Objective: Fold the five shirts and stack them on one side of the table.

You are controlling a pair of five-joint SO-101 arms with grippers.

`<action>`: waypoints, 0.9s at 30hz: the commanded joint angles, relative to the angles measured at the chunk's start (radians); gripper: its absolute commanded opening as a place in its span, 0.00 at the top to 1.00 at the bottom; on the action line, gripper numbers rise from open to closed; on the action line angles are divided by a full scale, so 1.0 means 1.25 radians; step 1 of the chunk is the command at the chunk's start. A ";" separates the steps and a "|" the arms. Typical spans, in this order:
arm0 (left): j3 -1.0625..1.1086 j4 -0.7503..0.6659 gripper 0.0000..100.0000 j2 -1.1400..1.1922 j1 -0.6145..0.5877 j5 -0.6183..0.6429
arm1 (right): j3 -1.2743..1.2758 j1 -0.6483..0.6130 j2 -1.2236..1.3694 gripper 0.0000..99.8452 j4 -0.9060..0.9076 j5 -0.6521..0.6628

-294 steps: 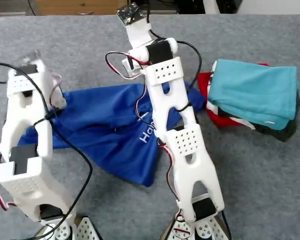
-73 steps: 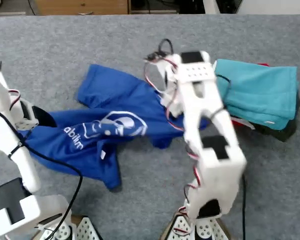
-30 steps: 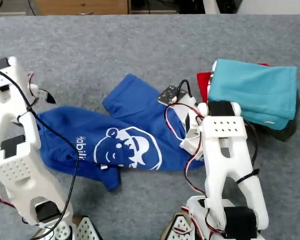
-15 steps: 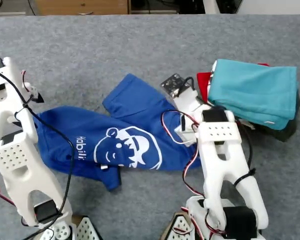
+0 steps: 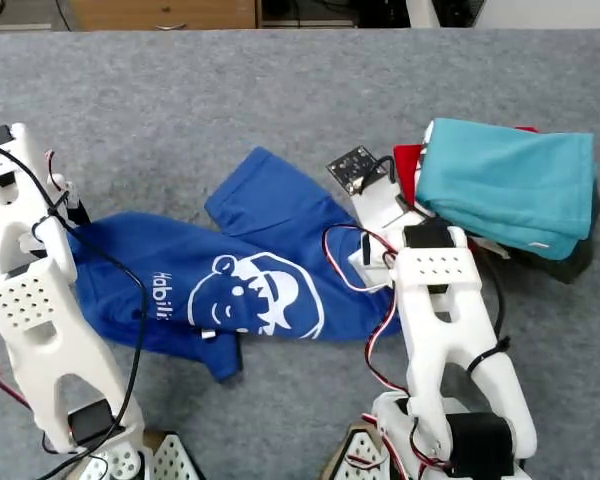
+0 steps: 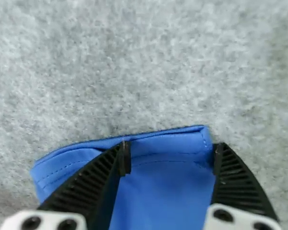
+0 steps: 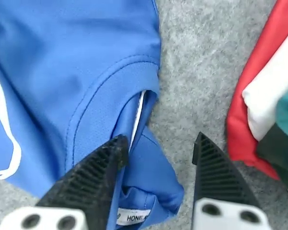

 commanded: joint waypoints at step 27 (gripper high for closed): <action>-0.130 0.005 0.73 0.082 0.006 0.007 | 0.004 -0.009 0.031 0.77 -0.047 -0.009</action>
